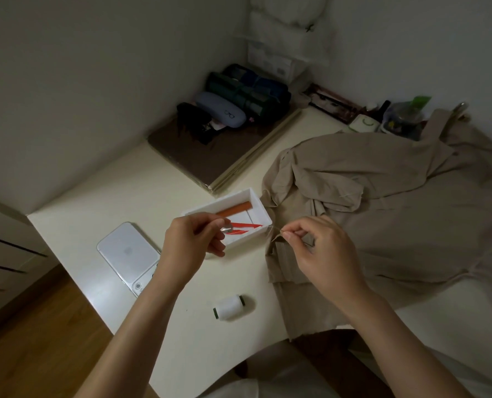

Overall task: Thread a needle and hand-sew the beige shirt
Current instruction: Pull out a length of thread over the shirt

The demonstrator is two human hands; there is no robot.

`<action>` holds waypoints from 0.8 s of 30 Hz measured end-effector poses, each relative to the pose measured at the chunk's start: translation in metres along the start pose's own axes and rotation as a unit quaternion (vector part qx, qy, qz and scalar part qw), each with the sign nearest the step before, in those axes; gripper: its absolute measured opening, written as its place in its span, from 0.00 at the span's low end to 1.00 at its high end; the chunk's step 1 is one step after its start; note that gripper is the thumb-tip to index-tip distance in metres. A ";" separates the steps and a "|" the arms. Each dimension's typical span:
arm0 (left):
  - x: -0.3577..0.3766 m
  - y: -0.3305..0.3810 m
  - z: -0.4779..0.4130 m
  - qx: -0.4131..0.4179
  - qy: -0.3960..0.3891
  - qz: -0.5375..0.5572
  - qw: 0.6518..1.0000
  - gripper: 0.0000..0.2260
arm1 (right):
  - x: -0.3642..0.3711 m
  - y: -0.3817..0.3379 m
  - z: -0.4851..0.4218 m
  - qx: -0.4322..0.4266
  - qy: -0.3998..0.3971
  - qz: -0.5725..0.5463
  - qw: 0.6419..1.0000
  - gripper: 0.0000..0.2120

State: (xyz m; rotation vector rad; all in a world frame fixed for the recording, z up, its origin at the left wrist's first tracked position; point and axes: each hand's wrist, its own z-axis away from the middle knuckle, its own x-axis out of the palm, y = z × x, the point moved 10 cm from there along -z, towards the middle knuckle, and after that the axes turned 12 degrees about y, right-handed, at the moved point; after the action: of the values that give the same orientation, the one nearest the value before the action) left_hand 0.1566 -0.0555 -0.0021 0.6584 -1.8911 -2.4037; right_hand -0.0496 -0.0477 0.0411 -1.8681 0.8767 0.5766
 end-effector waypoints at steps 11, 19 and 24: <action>0.012 0.015 -0.004 0.047 0.009 0.001 0.999 0.07 | 0.006 0.020 0.000 0.057 -0.019 0.013 0.998 0.03; -0.003 0.010 -0.029 0.061 0.073 -0.025 0.995 0.07 | 0.024 0.028 -0.023 0.031 -0.099 0.003 0.995 0.04; -0.015 0.011 -0.040 0.060 0.117 -0.018 0.991 0.07 | 0.040 0.015 -0.036 -0.033 -0.175 -0.033 0.983 0.02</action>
State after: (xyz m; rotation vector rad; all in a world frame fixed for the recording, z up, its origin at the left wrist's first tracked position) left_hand 0.1812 -0.0912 0.0055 0.9428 -1.9495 -2.1346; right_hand -0.0354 -0.0977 0.0196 -1.7755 0.5669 0.8696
